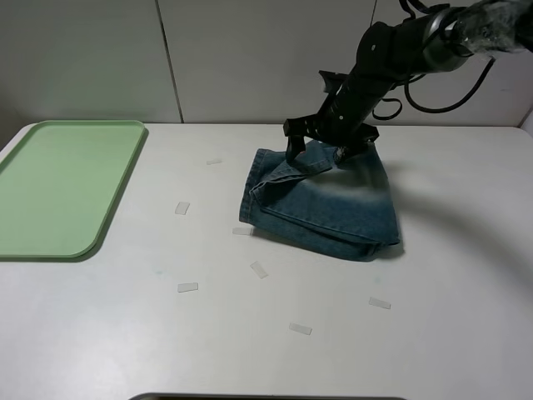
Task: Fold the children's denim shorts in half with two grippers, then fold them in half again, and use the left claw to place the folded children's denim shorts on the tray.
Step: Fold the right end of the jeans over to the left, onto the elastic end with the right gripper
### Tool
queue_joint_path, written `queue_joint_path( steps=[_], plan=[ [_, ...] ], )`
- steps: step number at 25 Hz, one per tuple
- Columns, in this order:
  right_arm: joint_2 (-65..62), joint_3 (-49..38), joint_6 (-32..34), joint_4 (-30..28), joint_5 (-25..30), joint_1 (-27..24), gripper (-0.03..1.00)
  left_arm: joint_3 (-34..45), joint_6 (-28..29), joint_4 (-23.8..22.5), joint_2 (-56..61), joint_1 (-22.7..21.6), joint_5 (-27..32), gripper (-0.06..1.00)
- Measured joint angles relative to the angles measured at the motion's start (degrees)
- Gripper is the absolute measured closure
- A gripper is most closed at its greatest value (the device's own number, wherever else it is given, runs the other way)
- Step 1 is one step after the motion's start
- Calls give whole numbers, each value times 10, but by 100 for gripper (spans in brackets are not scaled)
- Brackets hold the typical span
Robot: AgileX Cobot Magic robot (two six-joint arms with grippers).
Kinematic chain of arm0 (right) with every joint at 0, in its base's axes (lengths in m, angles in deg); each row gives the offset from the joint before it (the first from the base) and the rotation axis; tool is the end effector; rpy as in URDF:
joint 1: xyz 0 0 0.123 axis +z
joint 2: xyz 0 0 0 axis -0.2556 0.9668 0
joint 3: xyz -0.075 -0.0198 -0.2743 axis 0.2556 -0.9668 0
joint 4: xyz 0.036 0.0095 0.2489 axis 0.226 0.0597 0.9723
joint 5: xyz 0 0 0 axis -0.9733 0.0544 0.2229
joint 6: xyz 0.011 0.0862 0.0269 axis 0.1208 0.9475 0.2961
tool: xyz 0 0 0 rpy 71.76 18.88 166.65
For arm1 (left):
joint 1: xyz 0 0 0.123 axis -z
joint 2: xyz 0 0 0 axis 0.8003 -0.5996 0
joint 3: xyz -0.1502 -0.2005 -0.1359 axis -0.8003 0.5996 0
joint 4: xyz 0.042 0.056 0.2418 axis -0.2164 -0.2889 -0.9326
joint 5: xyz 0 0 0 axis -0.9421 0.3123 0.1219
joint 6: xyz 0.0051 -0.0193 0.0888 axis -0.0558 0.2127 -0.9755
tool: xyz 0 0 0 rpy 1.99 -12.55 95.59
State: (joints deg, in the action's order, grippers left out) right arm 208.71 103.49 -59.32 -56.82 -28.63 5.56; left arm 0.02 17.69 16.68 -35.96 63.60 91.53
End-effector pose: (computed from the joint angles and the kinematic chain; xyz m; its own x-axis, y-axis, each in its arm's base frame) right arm 0.4304 0.1764 0.1424 -0.9197 -0.1668 -0.3554 -0.2559 0.9412 0.2204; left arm -0.0028 0.0048 0.2719 -0.4354 0.2321 -0.8698 0.2080 0.9660 0.1537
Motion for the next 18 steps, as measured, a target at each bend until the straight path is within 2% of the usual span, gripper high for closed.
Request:
queue_joint_path(
  steps=[3, 9, 18],
  plan=[
    [0, 0, 0, 10, -6, -8, 29, 0, 0, 0, 0, 0, 0, 5],
    [30, 2, 0, 70, -11, -10, 29, 0, 0, 0, 0, 0, 0, 5],
    [40, 3, -2, 81, -19, 14, 29, 0, 0, 0, 0, 0, 0, 5]
  ],
)
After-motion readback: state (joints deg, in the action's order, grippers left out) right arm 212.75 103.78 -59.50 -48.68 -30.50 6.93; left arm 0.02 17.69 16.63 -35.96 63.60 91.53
